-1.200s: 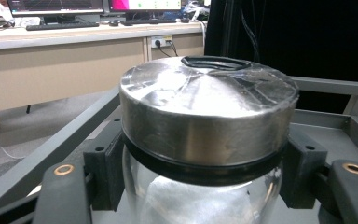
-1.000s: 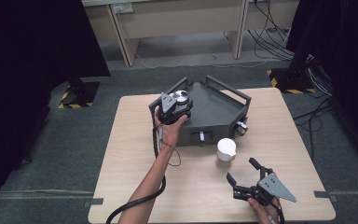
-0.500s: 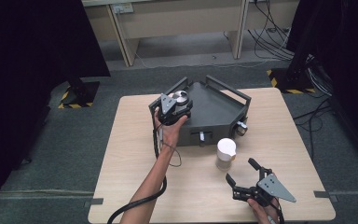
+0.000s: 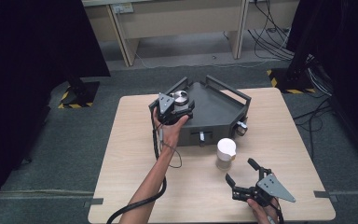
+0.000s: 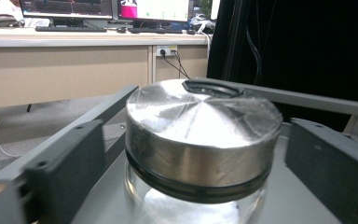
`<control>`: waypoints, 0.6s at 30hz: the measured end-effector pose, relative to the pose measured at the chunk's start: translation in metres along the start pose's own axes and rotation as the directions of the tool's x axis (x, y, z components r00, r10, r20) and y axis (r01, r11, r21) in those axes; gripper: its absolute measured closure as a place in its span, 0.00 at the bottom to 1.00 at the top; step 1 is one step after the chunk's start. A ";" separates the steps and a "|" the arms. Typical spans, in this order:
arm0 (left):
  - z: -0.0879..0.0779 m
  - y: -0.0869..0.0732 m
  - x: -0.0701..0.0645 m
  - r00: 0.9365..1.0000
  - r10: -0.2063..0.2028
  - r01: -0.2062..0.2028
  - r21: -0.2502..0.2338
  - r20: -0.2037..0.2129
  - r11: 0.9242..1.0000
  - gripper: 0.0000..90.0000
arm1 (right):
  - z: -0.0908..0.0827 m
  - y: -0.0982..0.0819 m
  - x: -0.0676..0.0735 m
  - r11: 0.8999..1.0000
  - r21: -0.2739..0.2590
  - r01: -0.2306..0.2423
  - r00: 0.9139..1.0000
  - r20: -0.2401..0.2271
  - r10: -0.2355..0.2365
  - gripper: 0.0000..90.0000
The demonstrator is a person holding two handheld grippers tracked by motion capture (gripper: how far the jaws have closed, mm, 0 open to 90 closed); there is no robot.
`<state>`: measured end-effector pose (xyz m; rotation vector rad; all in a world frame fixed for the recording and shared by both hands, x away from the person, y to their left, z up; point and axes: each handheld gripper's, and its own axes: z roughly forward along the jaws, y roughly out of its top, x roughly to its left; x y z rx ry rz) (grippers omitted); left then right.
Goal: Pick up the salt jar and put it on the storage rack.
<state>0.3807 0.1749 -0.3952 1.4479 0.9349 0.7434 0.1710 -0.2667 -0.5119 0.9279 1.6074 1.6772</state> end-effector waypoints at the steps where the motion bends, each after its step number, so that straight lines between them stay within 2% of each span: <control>1: -0.001 0.000 0.000 1.000 -0.003 0.003 -0.005 0.000 1.000 0.01 | 0.000 0.000 0.000 1.000 0.000 0.000 1.000 0.000 0.000 0.00; 8: -0.007 0.002 -0.001 1.000 -0.018 0.018 -0.017 0.015 1.000 0.00 | 0.000 0.000 0.000 1.000 -0.003 -0.002 1.000 0.000 0.002 0.00; 18: -0.020 0.004 0.000 0.999 -0.014 0.014 -0.023 0.036 1.000 0.00 | 0.000 0.000 0.001 1.000 -0.002 -0.003 1.000 -0.001 0.003 0.00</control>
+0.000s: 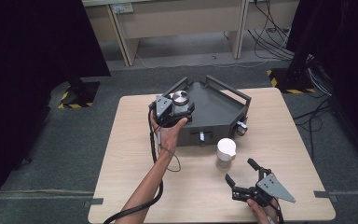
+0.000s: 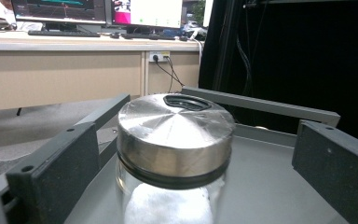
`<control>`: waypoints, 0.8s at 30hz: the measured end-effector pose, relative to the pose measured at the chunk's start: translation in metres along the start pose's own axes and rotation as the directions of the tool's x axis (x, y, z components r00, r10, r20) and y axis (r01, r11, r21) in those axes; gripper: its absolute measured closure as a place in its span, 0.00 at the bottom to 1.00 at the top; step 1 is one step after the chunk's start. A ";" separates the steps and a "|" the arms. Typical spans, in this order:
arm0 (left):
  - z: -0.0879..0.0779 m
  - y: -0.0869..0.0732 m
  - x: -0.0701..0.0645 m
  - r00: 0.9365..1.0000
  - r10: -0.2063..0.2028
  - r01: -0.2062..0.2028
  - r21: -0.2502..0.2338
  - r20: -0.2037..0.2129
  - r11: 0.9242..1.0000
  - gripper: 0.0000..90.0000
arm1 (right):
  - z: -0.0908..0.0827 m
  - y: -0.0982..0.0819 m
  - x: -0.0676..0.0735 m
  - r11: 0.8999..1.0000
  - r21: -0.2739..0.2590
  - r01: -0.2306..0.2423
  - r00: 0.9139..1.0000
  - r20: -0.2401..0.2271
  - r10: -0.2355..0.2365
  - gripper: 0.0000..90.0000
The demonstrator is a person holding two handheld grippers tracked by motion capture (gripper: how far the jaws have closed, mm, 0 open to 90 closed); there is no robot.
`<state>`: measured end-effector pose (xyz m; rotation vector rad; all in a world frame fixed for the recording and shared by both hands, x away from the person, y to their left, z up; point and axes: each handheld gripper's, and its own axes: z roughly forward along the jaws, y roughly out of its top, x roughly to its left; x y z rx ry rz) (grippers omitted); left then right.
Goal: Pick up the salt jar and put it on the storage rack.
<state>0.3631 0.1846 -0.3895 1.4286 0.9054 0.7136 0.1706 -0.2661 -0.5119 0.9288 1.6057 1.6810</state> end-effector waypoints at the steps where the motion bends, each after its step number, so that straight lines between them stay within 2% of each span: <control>1: -0.002 0.000 0.000 1.000 0.001 -0.001 -0.001 0.002 1.000 0.00 | 0.000 0.000 0.000 1.000 0.000 0.000 1.000 0.000 0.000 0.00; 13: -0.024 -0.004 0.000 0.999 0.007 -0.006 -0.016 0.046 1.000 0.00 | 0.000 -0.001 0.001 1.000 0.001 -0.003 1.000 -0.003 0.003 0.00; 24: -0.046 -0.014 0.002 0.995 -0.017 0.020 -0.030 0.103 0.999 0.00 | 0.001 -0.001 0.002 1.000 0.005 -0.001 1.000 -0.004 0.001 0.00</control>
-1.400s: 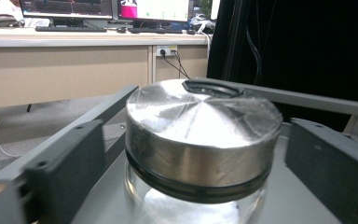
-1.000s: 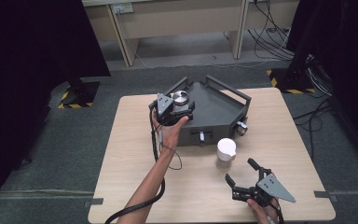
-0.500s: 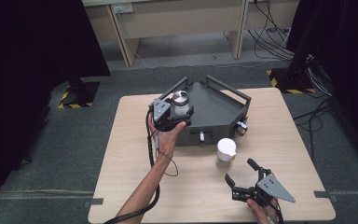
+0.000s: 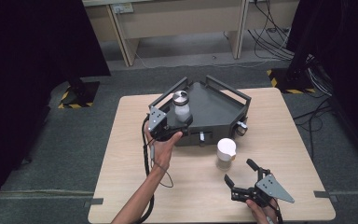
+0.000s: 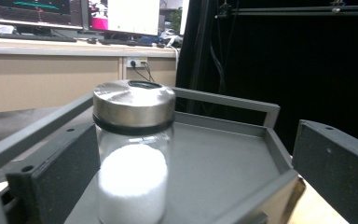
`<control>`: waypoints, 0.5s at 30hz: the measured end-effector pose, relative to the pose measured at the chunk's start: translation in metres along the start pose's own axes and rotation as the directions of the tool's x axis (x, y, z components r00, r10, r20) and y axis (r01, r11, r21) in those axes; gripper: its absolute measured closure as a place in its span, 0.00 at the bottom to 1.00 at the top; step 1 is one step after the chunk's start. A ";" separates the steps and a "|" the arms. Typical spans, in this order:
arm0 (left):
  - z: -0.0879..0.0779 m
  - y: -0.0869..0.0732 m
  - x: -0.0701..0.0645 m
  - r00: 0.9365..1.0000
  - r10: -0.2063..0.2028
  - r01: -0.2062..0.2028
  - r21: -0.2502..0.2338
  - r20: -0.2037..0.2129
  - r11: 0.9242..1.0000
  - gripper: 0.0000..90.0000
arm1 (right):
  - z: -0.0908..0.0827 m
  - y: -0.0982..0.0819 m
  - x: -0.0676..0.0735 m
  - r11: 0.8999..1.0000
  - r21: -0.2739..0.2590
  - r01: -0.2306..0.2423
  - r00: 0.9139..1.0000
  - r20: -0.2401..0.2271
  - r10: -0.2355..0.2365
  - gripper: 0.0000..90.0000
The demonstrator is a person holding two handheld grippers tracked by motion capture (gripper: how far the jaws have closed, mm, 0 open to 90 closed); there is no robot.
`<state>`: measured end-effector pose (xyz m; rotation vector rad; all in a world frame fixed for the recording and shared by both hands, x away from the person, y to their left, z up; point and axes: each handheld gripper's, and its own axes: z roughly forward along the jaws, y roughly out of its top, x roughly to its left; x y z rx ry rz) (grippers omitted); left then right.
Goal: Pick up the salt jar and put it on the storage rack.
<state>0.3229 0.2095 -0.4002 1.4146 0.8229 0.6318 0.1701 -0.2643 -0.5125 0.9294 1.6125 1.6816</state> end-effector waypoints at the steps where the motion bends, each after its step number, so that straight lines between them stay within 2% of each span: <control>1: 0.000 0.000 0.000 1.000 0.000 0.000 0.000 0.000 1.000 0.00 | 0.000 0.000 0.000 1.000 0.000 0.000 1.000 0.000 0.000 0.00; 15: -0.022 -0.014 0.002 0.999 0.002 -0.001 -0.015 0.041 1.000 0.00 | 0.000 0.000 0.001 1.000 0.001 0.008 1.000 -0.002 -0.008 0.00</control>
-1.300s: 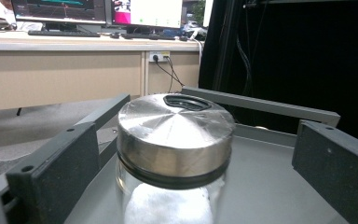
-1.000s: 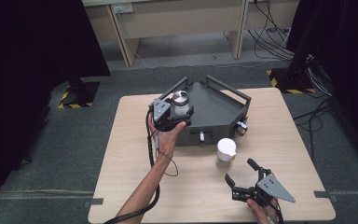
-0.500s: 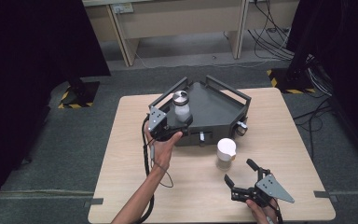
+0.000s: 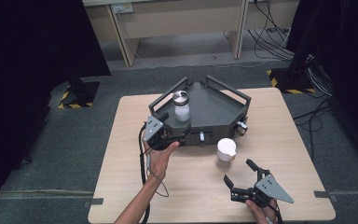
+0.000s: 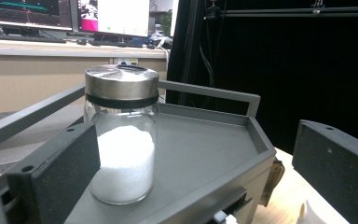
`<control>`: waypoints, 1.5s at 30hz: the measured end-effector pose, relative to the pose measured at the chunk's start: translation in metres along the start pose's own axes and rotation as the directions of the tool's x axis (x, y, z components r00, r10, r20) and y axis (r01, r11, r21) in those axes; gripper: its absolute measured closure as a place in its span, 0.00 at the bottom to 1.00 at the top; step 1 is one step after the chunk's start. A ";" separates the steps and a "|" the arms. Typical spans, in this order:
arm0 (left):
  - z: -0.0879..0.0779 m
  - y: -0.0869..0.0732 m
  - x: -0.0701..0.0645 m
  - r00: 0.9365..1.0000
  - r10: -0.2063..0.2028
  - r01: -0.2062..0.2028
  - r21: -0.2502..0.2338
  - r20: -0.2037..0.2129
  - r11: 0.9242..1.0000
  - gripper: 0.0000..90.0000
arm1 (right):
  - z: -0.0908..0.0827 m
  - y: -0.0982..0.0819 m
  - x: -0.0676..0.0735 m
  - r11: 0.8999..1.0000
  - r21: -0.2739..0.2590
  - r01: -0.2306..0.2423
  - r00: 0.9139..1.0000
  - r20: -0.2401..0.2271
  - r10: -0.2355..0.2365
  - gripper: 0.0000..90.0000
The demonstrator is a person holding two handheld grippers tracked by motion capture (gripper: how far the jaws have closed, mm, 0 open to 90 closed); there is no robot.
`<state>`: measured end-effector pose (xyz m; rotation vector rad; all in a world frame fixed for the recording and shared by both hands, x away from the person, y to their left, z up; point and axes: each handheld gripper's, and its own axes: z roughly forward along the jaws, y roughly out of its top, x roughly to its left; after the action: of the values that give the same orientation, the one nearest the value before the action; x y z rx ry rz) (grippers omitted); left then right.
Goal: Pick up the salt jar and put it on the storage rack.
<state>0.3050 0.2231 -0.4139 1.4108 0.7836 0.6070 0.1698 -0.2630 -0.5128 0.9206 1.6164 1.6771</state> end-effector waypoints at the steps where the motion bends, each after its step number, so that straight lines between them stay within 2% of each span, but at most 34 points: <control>1: -0.001 -0.001 0.000 1.000 -0.001 0.001 0.000 0.002 1.000 0.00 | 0.000 0.000 0.000 1.000 0.001 -0.001 1.000 -0.001 0.001 0.00; 22: -0.017 -0.011 -0.004 0.999 0.009 -0.008 -0.019 0.051 1.000 0.00 | 0.001 0.000 0.001 1.000 0.005 -0.003 1.000 -0.001 0.003 0.00; 39: -0.031 -0.032 -0.011 0.996 -0.005 0.008 -0.036 0.088 0.999 0.00 | 0.001 -0.001 0.001 1.000 0.005 -0.001 1.000 -0.004 0.001 0.00; 45: -0.041 -0.044 -0.012 0.995 0.007 -0.003 -0.044 0.098 0.999 0.00 | 0.001 -0.001 0.002 1.000 0.007 -0.002 1.000 -0.003 0.002 0.00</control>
<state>0.2620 0.2355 -0.4557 1.3921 0.6855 0.5514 0.1696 -0.2613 -0.5132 0.9236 1.6249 1.6764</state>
